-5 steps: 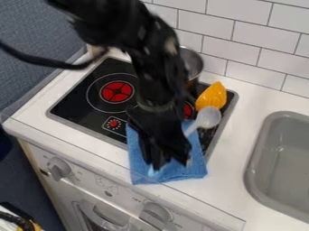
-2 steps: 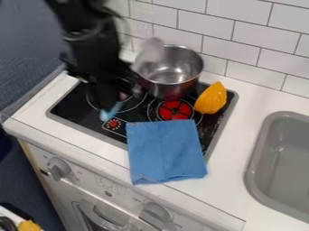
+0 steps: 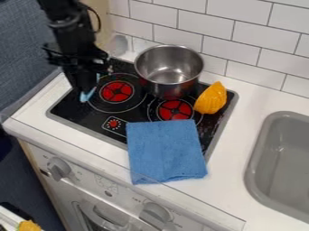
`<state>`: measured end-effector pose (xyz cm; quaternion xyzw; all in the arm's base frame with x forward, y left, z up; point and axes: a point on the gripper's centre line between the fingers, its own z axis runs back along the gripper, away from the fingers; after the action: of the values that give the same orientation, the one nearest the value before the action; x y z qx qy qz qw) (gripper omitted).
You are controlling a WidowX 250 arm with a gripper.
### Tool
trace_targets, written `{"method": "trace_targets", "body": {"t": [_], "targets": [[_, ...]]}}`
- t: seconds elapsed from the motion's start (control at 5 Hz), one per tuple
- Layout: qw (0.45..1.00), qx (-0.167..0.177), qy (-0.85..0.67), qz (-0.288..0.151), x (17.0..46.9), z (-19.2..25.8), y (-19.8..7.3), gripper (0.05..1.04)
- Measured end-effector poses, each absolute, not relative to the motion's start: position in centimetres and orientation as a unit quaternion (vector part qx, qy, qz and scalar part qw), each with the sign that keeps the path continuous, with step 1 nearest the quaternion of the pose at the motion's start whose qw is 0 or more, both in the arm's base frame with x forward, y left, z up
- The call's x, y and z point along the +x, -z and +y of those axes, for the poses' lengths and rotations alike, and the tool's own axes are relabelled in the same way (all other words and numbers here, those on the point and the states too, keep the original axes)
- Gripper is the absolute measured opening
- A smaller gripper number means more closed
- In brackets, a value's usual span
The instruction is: Move the blue spatula on the cloth to the left side of the stove.
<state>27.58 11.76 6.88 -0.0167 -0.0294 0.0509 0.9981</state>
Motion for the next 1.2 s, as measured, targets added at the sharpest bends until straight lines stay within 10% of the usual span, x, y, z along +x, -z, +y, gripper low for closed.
{"method": "trace_targets", "body": {"t": [1.0, 1.2], "targets": [[0.999, -0.012, -0.051, 0.008, 34.5, 16.6, -2.8, 0.176], [0.999, -0.014, -0.038, 0.009, 34.4, 16.5, -2.7, 0.404]]}}
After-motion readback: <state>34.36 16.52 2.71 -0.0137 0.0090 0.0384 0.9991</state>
